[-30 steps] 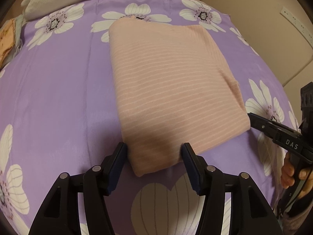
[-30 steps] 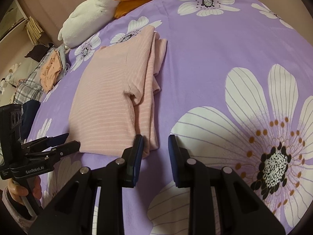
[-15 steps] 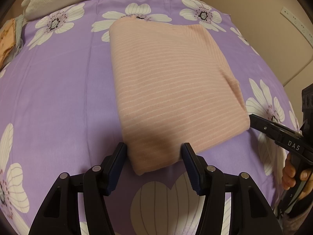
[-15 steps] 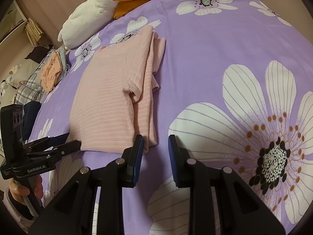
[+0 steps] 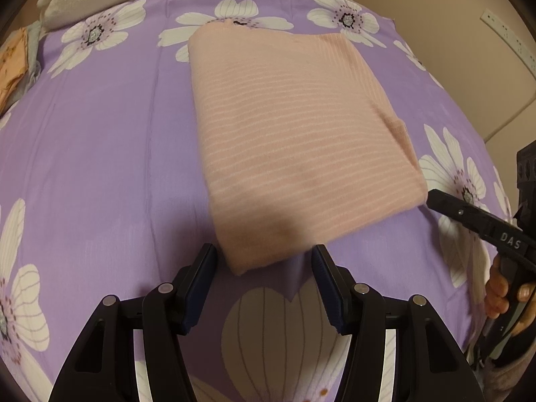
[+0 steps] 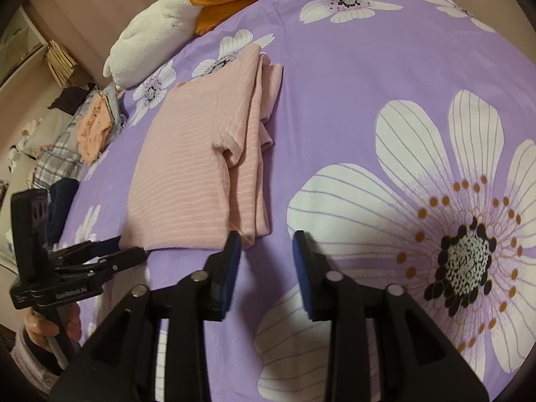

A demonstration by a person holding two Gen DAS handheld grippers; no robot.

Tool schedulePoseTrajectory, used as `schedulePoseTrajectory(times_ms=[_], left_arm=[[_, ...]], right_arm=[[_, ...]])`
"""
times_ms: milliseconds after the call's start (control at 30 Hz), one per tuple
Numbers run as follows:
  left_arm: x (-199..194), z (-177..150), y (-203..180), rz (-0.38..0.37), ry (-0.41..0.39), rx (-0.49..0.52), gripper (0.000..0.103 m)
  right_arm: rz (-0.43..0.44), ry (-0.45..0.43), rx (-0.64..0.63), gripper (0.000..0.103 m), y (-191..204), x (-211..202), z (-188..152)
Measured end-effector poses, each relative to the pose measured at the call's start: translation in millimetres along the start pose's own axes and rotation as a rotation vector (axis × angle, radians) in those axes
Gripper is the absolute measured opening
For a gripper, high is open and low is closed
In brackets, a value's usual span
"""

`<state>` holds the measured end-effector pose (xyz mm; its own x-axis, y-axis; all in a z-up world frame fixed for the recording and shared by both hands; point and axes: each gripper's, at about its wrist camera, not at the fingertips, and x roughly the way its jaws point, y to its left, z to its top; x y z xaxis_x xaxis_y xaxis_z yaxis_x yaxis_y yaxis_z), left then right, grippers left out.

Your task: Fold small clothes

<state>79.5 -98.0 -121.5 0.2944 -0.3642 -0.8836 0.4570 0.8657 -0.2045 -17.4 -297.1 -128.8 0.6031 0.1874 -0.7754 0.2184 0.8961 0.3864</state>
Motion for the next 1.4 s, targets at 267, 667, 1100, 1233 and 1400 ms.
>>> schedulePoseTrajectory(times_ms=[267, 667, 1100, 1233, 1400], left_arm=[[-6.5, -2.8, 1.8, -0.024, 0.004, -0.035, 0.069], [-7.0, 6.1, 13.3, -0.106, -0.002, -0.118, 0.071], [3.7, 29.5, 20.7, -0.147, -0.023, -0.162, 0.084], [8.2, 39.1, 22.6, -0.152, -0.030, -0.165, 0.084], [16.9, 48.9, 24.0, -0.158, -0.030, -0.168, 0.084]], right_arm=[[0.035, -0.009, 0.032, 0.060, 2.8, -8.1, -2.2], [0.142, -0.009, 0.129, 0.079, -7.1, -8.0, 7.0], [0.182, -0.008, 0.136, 0.083, -10.7, 6.3, 32.6], [0.191, -0.006, 0.135, 0.083, -11.7, 14.7, 43.3], [0.203, 0.005, 0.130, 0.083, -12.1, 26.0, 52.6]])
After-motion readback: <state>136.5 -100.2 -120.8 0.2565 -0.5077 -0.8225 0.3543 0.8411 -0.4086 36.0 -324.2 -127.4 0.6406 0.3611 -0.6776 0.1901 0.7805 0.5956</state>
